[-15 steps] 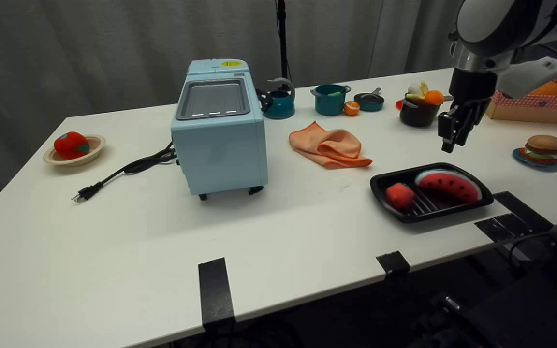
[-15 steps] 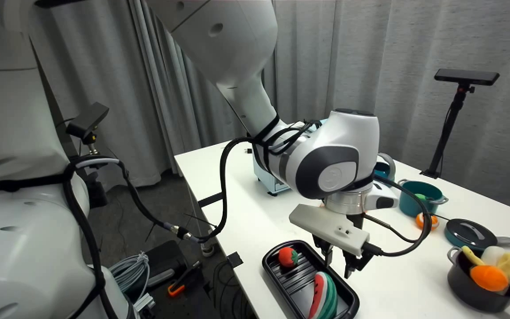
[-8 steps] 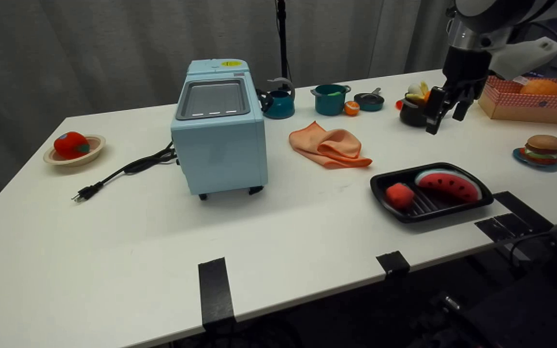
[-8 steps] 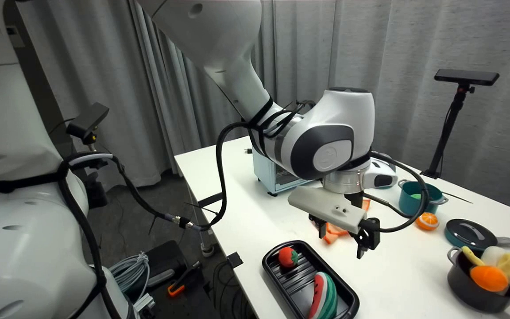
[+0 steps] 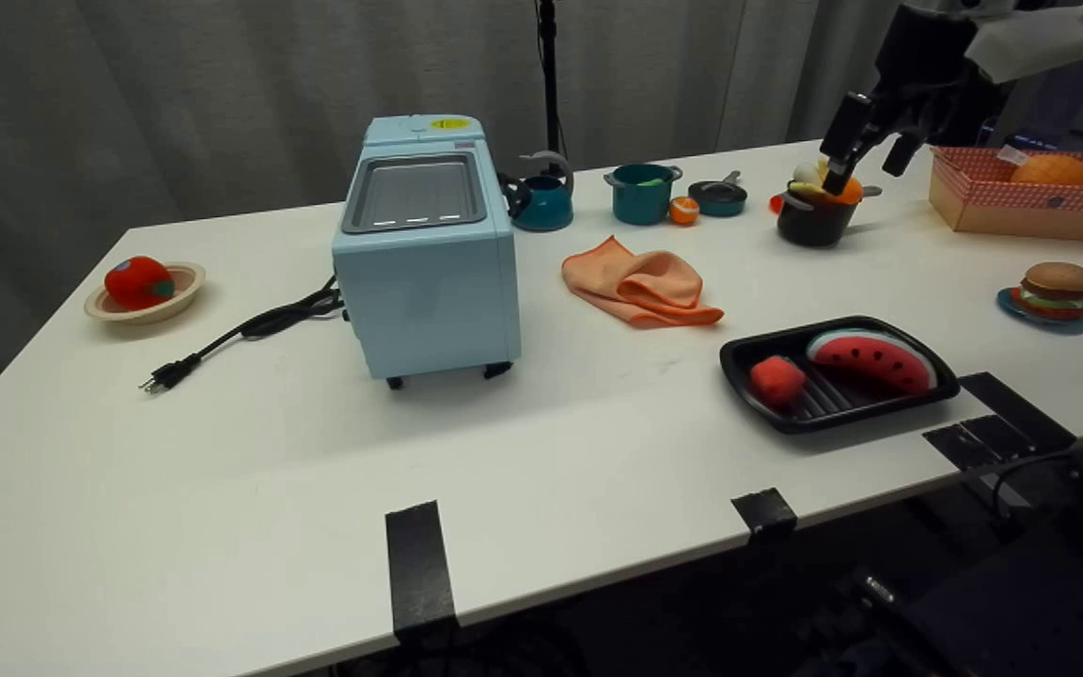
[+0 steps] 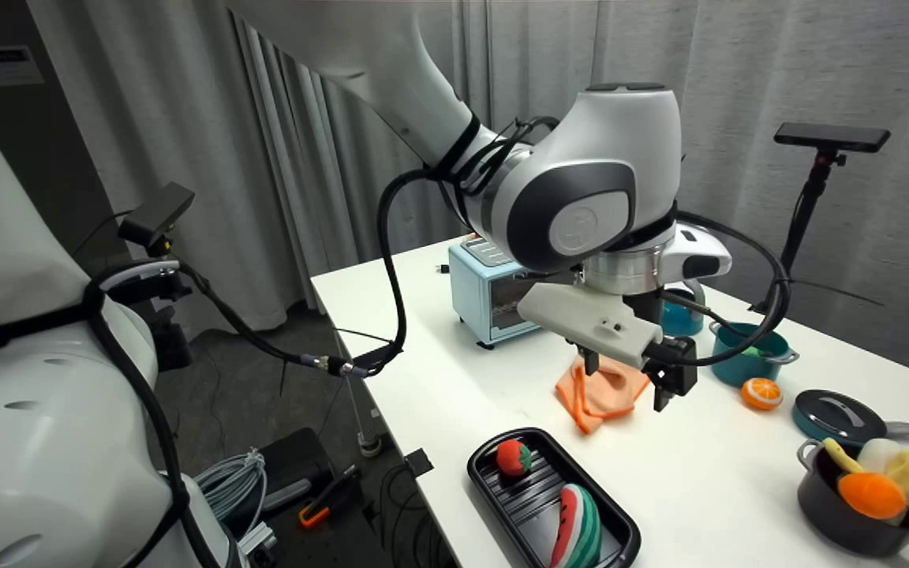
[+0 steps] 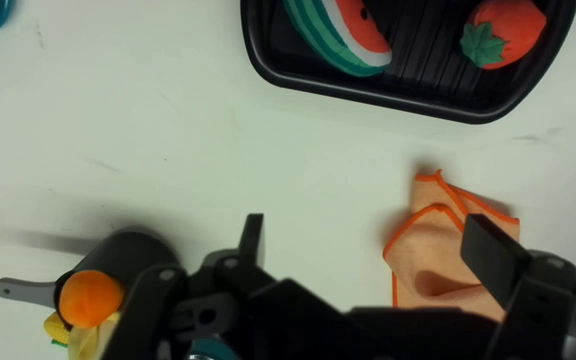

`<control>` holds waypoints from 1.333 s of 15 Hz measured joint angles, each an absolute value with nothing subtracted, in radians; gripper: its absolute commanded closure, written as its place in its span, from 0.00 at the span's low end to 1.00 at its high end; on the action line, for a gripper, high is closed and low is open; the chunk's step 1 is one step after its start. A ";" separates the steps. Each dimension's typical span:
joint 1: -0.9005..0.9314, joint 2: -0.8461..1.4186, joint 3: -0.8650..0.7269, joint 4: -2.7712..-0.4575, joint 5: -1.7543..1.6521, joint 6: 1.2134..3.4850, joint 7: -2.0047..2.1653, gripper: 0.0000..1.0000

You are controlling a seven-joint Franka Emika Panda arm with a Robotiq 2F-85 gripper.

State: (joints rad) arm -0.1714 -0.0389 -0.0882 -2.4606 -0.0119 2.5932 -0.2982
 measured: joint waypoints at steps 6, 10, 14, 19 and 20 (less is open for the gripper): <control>-0.167 -0.113 -0.095 -2.456 0.017 2.592 -0.298 0.00; -0.161 -0.146 -0.100 -2.456 0.017 2.592 -0.298 0.00; -0.155 -0.163 -0.104 -2.456 0.025 2.592 -0.298 0.00; -0.155 -0.156 -0.104 -2.457 0.025 2.592 -0.298 0.00; -0.155 -0.156 -0.104 -2.457 0.025 2.592 -0.298 0.00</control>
State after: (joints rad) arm -0.1552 -0.1562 -0.1039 -2.4571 0.0253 2.5922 -0.2983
